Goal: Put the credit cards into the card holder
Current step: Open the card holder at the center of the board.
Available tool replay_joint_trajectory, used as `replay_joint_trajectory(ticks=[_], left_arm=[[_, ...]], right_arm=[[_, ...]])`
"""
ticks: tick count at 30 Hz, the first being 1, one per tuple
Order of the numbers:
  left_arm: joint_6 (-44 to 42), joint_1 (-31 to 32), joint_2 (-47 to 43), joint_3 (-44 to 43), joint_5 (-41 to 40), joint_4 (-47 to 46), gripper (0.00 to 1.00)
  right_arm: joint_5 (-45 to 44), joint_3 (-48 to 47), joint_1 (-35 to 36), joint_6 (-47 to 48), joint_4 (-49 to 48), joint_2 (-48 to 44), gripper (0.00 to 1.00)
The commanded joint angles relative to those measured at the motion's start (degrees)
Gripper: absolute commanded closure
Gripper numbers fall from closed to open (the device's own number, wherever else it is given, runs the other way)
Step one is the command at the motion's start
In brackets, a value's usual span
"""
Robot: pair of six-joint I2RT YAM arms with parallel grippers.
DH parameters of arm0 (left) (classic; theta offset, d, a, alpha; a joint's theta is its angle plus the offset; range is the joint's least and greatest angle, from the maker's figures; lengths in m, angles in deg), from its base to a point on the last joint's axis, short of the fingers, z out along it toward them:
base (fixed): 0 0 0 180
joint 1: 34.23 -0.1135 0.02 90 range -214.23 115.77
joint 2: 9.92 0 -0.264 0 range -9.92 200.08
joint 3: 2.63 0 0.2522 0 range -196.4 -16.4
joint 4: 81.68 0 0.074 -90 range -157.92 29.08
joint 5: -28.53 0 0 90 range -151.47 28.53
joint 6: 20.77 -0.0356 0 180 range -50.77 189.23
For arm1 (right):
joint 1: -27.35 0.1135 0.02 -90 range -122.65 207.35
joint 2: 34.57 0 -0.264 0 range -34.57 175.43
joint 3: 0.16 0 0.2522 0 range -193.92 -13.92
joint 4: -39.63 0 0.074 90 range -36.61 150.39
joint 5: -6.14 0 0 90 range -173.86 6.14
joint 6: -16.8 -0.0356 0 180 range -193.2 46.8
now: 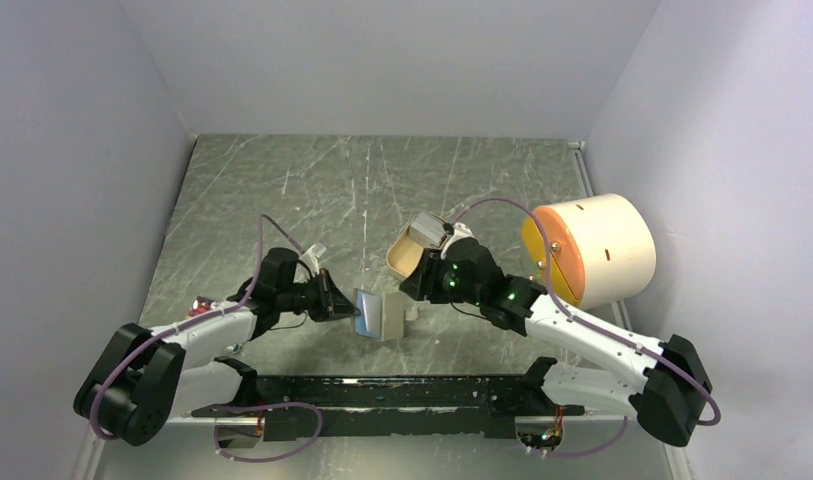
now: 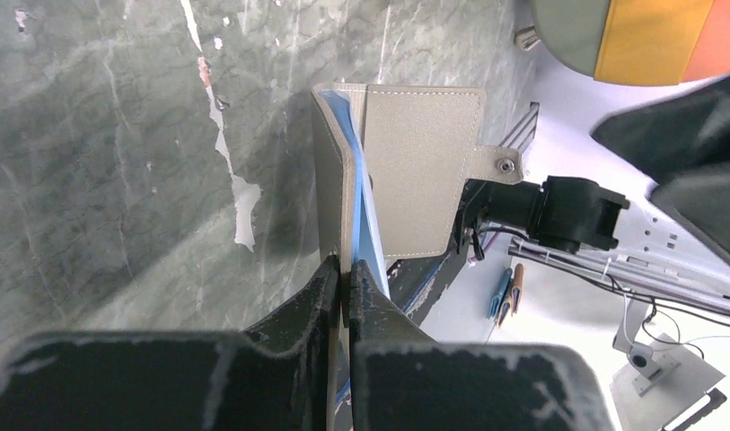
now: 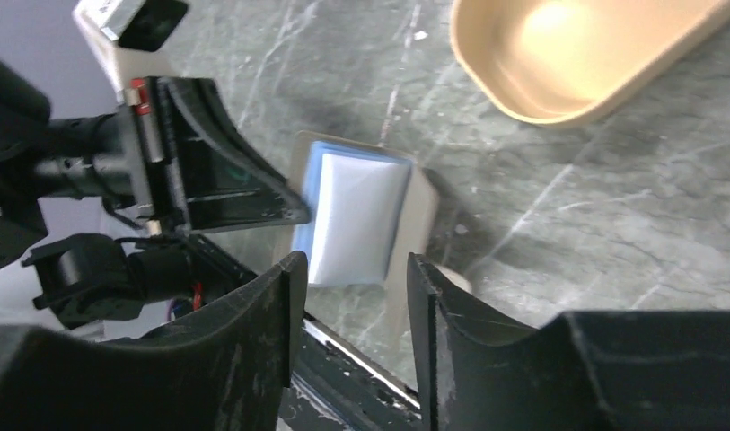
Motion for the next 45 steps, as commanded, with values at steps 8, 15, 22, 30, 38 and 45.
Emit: replay_joint_trajectory(ticks=[8,15,22,30,38,45], left_arm=[[3.69,1.09,-1.99,-1.60,-2.15,2.15,0.91],[3.56,1.27,-4.28,-1.60,-3.73,5.14,0.91],[1.52,1.24,-4.86,-2.78,-4.00,7.92,0.91],[-0.51,1.27,-3.74,-4.20,-4.96,11.27,0.91],[-3.01,1.26,-2.12,-3.91,-8.46,13.38,0.88],[-3.32,1.26,-0.79,-3.46,-8.79,13.14,0.84]], right_arm=[[-6.50,-9.08,11.66,1.43,0.06,11.13,0.47],[-6.90,-10.76,14.43,3.41,-2.75,19.76,0.38],[-9.13,-13.01,15.93,4.56,-1.36,25.57,0.39],[-15.34,-13.09,15.93,3.90,4.36,28.26,0.52],[-17.30,-5.65,15.47,3.10,4.07,26.63,0.56],[-18.93,-3.23,15.32,2.39,4.95,25.44,0.58]])
